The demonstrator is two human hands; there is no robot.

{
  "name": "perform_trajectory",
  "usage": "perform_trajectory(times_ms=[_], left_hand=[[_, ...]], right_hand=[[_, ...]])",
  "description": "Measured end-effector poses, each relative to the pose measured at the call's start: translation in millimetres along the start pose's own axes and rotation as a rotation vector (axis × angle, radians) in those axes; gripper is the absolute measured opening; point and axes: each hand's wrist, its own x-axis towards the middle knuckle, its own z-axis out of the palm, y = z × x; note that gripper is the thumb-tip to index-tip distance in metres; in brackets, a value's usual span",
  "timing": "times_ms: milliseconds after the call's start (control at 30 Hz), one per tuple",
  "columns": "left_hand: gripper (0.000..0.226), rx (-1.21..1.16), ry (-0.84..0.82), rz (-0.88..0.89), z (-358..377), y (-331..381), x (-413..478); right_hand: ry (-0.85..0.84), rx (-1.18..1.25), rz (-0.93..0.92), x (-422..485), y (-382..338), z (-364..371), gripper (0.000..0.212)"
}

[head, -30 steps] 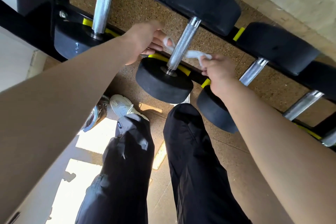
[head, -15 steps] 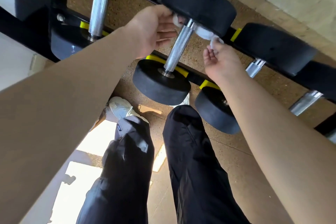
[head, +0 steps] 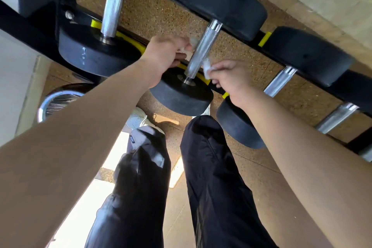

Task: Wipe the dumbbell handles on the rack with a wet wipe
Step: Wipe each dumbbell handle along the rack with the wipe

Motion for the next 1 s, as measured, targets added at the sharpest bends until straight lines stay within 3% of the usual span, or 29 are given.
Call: perform_trajectory(times_ms=[100,233,367,567,667,800,1000], left_hand=[[0.013,0.055,0.058,-0.014,1,-3,6],[0.016,0.129,0.079,-0.011,-10,-2,8],[0.016,0.148,0.058,0.021,-13,6,-2],[0.029,-0.060,0.071,0.063,-15,14,-14],[0.024,-0.076,0.003,0.106,-19,15,-25],[0.032,-0.326,-0.099,0.079,-29,23,-28],[0.034,-0.455,-0.153,0.044,-43,33,-32]], right_hand=[[-0.060,-0.053,-0.088,-17,4,7,0.011],[0.044,0.171,-0.157,-13,-15,21,0.015],[0.150,0.190,-0.134,1,-19,25,0.019],[0.174,0.097,-0.012,15,11,16,0.025],[0.145,0.075,0.030,28,15,22,0.016],[0.135,0.113,0.070,33,13,19,0.023],[0.286,0.087,-0.164,-4,-2,13,0.017]])
